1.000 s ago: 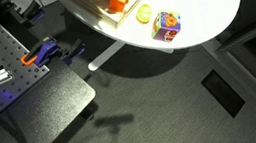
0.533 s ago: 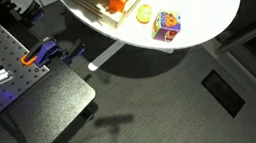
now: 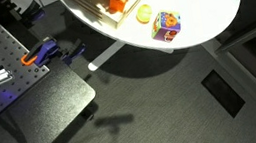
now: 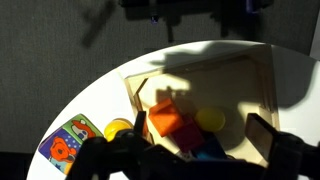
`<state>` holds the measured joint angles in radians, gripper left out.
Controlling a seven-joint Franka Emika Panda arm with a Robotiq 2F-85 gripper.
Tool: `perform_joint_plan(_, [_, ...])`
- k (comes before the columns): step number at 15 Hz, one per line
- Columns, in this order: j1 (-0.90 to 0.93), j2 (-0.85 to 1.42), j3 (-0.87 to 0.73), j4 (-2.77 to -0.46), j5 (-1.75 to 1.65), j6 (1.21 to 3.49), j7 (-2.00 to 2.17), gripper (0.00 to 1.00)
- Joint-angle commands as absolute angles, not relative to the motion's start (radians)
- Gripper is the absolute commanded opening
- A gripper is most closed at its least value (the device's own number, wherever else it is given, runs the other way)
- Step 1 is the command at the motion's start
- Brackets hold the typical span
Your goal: Move the plastic lemon to the table
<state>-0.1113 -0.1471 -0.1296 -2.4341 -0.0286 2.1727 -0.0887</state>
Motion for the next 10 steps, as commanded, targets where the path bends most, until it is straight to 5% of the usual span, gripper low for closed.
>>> perform_joint_plan(1, [-0.112, -0.121, -0.124, -2.42, -0.031, 2.168, -0.07, 1.0])
perform_joint_plan(10, [-0.083, 0.081, -0.087, -2.367, -0.041, 2.22, 0.082, 1.0])
